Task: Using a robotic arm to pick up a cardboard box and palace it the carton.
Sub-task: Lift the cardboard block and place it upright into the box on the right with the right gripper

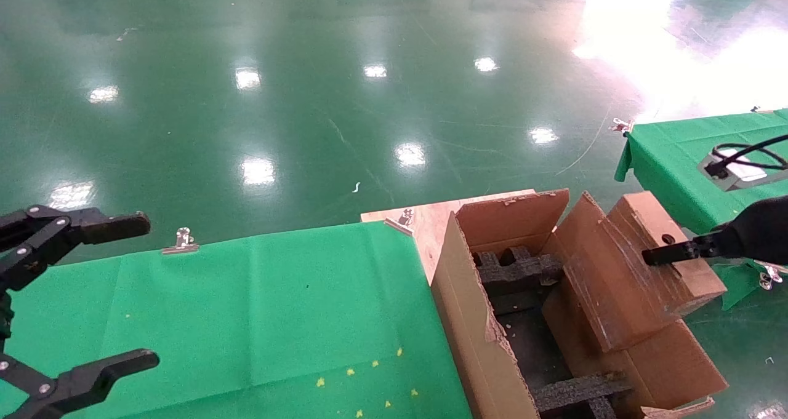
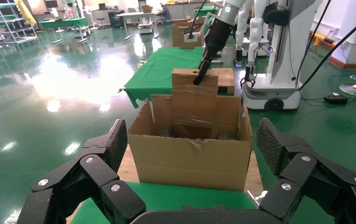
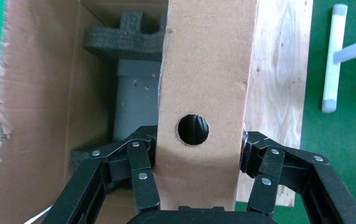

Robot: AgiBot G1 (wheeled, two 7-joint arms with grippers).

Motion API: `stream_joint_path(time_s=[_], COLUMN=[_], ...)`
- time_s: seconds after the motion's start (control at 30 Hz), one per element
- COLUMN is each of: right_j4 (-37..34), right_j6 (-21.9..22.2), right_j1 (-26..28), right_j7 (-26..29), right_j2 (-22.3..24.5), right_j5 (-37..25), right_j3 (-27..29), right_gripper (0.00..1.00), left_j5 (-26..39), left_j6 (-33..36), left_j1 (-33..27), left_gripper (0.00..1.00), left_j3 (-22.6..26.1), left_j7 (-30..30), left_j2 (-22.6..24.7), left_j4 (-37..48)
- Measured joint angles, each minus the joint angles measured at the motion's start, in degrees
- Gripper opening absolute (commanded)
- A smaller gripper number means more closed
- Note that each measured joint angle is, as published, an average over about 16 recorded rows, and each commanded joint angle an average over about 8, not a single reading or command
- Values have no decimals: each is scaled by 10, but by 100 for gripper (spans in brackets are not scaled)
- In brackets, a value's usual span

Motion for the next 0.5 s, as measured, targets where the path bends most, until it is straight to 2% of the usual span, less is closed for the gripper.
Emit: stream_joint_path(time_s=[0.5], right_j4=[66], right_j6=[78], right_j1=[-56], right_j7=[50], right_j2=[15], right_j5=[4], right_j3=[-16], right_gripper=[0], left_j5=[0], left_j6=[0], left_j1=[0], left_gripper=[100], left_j3=[0], left_j7=[0], left_j2=[0], left_j4=[0])
